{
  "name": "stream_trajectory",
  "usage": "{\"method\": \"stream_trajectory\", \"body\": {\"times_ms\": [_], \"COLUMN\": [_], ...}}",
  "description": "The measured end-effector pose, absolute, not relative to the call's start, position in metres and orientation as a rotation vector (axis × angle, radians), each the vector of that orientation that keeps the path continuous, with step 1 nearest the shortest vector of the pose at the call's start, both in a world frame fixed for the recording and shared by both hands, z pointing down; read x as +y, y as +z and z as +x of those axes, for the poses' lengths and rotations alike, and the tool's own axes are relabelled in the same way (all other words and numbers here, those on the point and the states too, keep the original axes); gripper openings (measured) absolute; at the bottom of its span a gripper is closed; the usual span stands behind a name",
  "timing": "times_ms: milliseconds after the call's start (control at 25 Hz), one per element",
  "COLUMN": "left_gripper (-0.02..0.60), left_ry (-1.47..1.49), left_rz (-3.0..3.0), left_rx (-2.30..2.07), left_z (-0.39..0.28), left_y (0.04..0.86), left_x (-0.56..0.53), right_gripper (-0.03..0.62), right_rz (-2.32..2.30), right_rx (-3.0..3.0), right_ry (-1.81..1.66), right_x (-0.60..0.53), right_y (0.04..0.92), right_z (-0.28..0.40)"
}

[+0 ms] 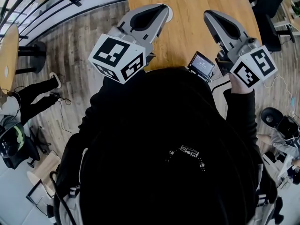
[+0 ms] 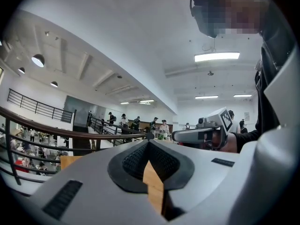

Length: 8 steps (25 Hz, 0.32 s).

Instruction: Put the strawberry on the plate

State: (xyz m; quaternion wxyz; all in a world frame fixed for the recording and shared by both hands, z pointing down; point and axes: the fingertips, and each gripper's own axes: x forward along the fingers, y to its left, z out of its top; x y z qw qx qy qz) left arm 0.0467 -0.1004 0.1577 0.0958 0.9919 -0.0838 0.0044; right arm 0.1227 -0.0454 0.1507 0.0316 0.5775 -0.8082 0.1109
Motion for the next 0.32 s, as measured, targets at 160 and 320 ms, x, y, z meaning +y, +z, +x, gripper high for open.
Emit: {"method": "stream_trajectory", "body": {"times_ms": [160, 320], "left_gripper": [0.005, 0.005], "left_ry": [-0.001, 0.004], "left_rz": [2.948, 2.945], "left_rx": [-0.24, -0.234], "left_z": [0.043, 0.041], "left_y": [0.154, 0.155], "left_x": [-0.094, -0.091], "right_gripper": [0.018, 0.018], "right_rz": [1.759, 1.729], "right_rx": [-2.503, -2.515], "right_ry": [0.318, 0.316], "right_x": [-0.045, -0.046], "right_y": [0.146, 0.147], "right_z": [0.113, 0.104]}}
